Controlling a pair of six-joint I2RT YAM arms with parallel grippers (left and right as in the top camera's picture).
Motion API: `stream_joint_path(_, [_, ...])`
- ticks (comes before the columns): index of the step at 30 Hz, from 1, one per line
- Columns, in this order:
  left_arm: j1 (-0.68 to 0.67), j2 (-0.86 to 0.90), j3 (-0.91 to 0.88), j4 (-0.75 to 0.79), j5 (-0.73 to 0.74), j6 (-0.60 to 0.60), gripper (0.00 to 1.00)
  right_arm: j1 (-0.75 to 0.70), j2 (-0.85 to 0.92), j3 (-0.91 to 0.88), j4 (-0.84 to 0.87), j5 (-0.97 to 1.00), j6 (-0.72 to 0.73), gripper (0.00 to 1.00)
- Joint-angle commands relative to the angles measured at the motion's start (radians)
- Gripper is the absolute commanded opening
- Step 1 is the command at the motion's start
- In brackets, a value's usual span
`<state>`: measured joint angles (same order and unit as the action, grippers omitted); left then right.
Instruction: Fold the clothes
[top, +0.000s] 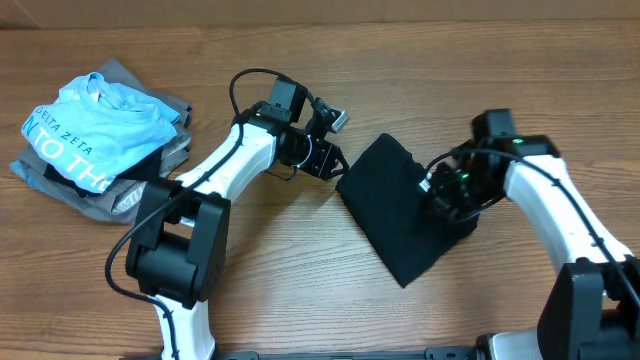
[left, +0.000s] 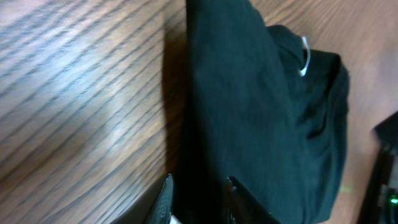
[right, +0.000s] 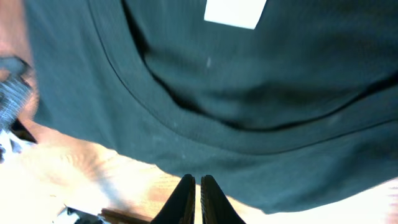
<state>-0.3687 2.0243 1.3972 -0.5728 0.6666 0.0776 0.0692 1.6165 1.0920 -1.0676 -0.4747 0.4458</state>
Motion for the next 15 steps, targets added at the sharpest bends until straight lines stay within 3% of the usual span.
stream_joint_path(1, [0.000,0.024,0.013,0.016,0.101,0.005,0.15,0.074,-0.018,-0.090,0.058,0.040,0.172,0.08])
stream_joint_path(3, [0.000,0.029,0.013,-0.005,0.105,0.005,0.05,0.108,-0.018,-0.159,0.135,0.047,0.260,0.08])
stream_joint_path(9, [0.000,0.030,0.013,-0.186,0.034,0.034,0.04,0.153,-0.018,-0.345,0.373,0.048,0.447,0.08])
stream_joint_path(15, [0.001,0.030,0.013,-0.294,-0.056,0.113,0.04,0.153,-0.018,-0.382,0.404,0.106,0.434,0.08])
